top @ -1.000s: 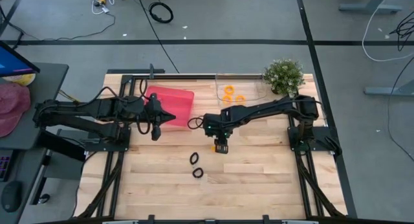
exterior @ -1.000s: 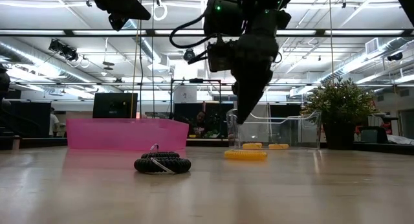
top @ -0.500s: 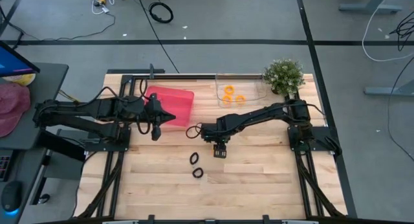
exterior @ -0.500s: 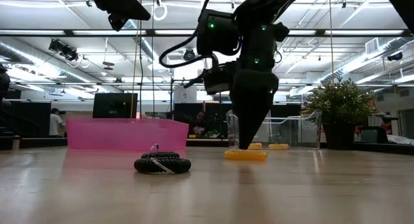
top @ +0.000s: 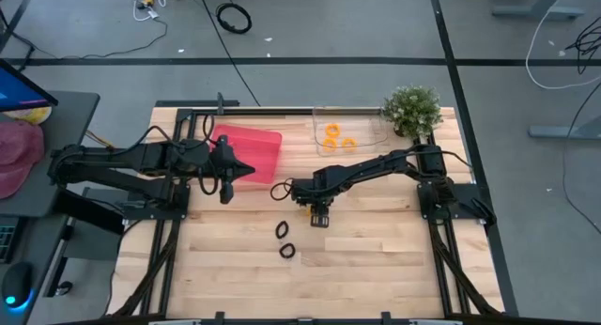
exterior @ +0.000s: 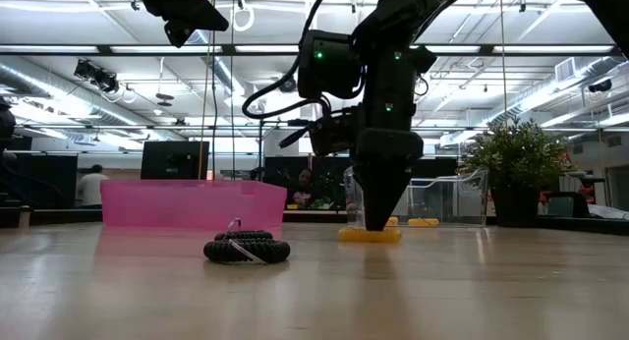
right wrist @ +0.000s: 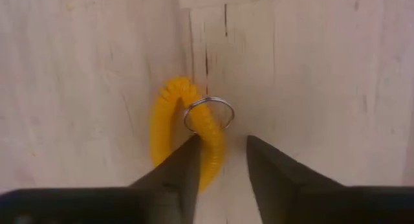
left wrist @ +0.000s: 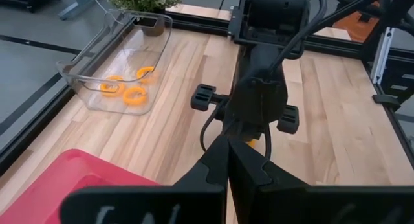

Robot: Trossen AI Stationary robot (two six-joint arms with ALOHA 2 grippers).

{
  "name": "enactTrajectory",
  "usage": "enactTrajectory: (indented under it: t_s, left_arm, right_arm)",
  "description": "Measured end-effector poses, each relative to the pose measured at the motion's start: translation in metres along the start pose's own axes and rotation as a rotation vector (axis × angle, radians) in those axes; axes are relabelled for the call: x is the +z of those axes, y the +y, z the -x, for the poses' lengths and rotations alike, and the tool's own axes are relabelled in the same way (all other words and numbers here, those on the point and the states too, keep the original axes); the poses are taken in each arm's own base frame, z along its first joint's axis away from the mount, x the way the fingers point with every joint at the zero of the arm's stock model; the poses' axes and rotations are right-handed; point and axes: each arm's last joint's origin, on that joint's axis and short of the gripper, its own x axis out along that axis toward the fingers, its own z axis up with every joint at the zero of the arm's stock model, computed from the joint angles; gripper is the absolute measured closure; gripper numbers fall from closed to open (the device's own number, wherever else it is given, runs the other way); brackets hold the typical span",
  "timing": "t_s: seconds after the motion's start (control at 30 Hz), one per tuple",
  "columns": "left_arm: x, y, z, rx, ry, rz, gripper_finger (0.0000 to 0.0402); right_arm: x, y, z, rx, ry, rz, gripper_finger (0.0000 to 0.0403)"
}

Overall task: Sort spring keychains
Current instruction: Put the yellow spring keychain into the transparent bin

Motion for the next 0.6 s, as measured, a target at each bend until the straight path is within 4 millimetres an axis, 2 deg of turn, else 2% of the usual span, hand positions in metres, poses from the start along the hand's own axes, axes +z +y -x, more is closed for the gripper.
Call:
enactTrajectory:
  t_s: [0.17, 0.2, 0.47, 0.6]
  left_arm:
    - [0.0, 0.0, 0.0, 0.004, -0.001, -0.001, 0.0395]
    - [0.0, 0.0, 0.0, 0.004, 0.0, -0.001, 0.0395]
    - [0.0, 0.0, 0.0, 0.004, -0.001, -0.001, 0.0395]
    - [0.0, 0.0, 0.0, 0.004, -0.001, -0.001, 0.0395]
  right_arm:
    - [0.0, 0.0, 0.0, 0.001, 0.001, 0.01, 0.0377]
    - [0.0, 0.0, 0.0, 0.004, 0.001, 0.018, 0.0387]
    - [-0.001, 0.0, 0.003, 0.006, 0.002, 0.035, 0.0396]
    - [-0.003, 0.001, 0.012, 0.006, -0.003, 0.037, 0.0396]
